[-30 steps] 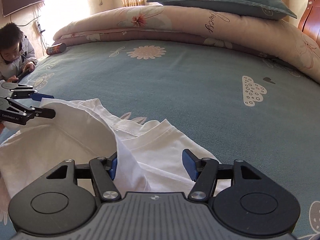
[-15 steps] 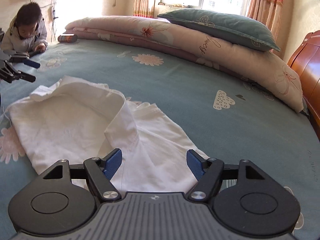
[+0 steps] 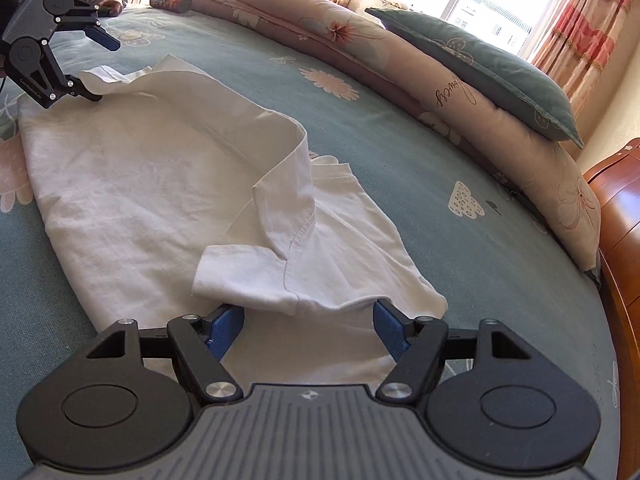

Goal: Fold clothes

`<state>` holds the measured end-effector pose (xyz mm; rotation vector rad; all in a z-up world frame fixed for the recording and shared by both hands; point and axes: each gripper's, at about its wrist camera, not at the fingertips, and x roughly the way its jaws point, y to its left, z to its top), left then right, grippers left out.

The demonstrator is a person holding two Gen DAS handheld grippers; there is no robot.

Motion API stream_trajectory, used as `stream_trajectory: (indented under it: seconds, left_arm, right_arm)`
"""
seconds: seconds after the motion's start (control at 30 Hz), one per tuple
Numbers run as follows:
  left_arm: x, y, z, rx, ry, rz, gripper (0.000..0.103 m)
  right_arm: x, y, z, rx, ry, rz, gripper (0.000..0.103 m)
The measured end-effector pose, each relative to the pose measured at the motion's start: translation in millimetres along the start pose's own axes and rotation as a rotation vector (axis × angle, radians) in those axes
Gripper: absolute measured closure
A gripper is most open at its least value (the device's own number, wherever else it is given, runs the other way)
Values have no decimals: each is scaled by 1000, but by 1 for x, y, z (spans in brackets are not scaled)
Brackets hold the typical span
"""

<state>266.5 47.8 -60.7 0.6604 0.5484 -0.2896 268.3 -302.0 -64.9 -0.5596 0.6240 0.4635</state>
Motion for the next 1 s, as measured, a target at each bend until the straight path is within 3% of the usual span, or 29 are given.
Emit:
stream_trajectory:
  seconds: [0.17, 0.27, 0.4, 0.5, 0.57, 0.67, 0.8, 0.87, 0.93, 1.0]
  left_arm:
    - [16, 38, 8, -165, -8, 134, 26]
    - [23, 57, 4, -262, 50, 211, 26]
    - [3, 58, -10, -311, 34, 144, 26]
    - [-24, 41, -16, -268, -8, 42, 26]
    - [-41, 30, -19, -260, -4, -51, 26]
    - [-62, 15, -26, -289, 18, -117, 26]
    - [-84, 7, -41, -439, 5, -198, 26]
    - [-90, -1, -46, -451, -11, -265, 26]
    - [-87, -15, -45, -391, 1, -270, 26]
    - [-80, -14, -53, -424, 50, -261, 26]
  right_arm:
    - [15, -34, 12, 147, -41, -83, 28]
    - [21, -56, 9, 299, -55, -115, 28]
    - [19, -65, -5, 392, -52, -140, 28]
    - [11, -62, -14, 414, -52, -126, 28]
    - [3, -57, -17, 421, -48, -101, 28]
    - [-12, -48, -21, 451, -53, -51, 28]
    - [-33, -40, -35, 546, -70, 15, 30]
    - [-44, -34, -42, 580, -86, 52, 34]
    - [-49, -26, -44, 569, -91, 74, 37]
    - [-50, -18, -40, 540, -79, 74, 37]
